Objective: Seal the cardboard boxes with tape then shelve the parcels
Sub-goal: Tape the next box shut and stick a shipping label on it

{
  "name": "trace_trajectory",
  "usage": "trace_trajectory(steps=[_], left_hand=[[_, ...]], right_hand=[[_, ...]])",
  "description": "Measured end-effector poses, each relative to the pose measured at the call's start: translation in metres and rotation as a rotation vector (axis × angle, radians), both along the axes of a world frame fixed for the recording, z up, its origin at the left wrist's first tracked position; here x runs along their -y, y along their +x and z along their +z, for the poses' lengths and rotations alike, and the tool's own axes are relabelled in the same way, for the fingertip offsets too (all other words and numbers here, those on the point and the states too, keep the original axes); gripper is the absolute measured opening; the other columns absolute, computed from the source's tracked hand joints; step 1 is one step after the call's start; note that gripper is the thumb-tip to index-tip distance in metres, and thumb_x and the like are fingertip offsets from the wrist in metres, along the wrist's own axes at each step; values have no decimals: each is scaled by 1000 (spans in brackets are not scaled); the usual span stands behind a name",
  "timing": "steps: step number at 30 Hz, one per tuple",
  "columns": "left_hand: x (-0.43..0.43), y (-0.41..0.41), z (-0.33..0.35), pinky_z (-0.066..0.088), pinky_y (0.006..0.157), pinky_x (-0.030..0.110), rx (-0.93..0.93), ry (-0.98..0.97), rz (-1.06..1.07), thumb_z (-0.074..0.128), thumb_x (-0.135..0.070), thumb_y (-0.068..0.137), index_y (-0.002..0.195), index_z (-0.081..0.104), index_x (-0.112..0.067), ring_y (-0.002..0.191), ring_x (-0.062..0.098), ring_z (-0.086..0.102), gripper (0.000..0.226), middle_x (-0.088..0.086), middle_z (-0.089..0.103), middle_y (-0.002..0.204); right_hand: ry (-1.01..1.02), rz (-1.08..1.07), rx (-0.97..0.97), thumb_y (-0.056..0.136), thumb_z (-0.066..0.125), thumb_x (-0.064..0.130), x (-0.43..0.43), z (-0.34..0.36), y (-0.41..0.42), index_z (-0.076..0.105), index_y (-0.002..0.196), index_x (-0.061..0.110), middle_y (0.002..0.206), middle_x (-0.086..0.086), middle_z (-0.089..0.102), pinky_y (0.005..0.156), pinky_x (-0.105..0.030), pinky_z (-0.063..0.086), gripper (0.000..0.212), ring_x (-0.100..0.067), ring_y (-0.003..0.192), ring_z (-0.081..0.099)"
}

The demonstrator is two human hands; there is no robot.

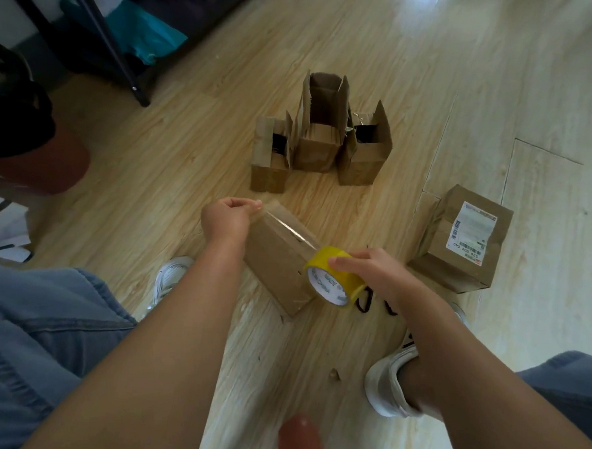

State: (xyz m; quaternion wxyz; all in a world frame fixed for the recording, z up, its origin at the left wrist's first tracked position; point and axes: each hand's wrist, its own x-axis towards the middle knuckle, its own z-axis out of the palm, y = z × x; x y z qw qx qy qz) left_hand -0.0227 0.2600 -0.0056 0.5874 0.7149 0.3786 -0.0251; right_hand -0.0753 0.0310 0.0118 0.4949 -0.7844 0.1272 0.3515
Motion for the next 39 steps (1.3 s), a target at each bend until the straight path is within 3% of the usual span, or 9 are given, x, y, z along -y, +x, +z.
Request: trace_trajectory(steps=[3,6,12,15,19,29,39], left_hand=[[2,5,-3,46,77,25,-19,12,15,84,-20,77,83,75,-11,82,9,64,14,-5,70,81],[-3,10,-7,46,81,27,-22,24,9,82,-21,79,81,74,-14,85,10,62,11,-8,67,79],[0,22,-13,44,75,26,-25,55,-71,79,-24,82,75,69,-19,79,5,59,13,-10,65,79],[1,22,-24,37,65,21,-47,102,-113,78,-29,83,81,71,-17,73,-2,51,14,-12,64,80],[1,26,-39,39,75,27,-74,131,-107,77,-30,84,84,73,-15,71,-2,50,15,-11,65,80],[-4,58,-59,40,74,29,-156,205,-133,76,-31,85,77,69,-19,66,2,47,16,-13,56,72],[-8,60,-85,44,80,29,-246,205,-177,75,-31,86,90,71,-14,85,17,56,19,-4,59,85]], right_hand=[[-161,6,73,86,72,47,-4,-12,1,57,61,15,56,3,50,54,-27,37,43,-10,53,50],[-403,26,155,79,71,63,0,-24,1,50,60,14,55,-4,40,53,-32,31,56,-18,52,42],[-363,-61,95,82,67,65,4,-28,0,47,64,14,49,4,27,49,-28,24,58,-10,41,26],[-395,-72,98,86,65,61,5,-33,0,49,61,15,49,1,30,52,-31,26,55,-12,43,27],[-472,-75,93,86,64,56,-4,-32,0,34,49,19,40,6,25,48,-28,23,61,-12,41,24],[-727,22,107,93,57,53,-34,-33,24,45,54,13,48,2,39,45,-21,27,56,-16,44,39],[-781,55,43,95,54,53,-41,-38,27,48,58,13,52,2,45,47,-22,31,55,-16,47,43]])
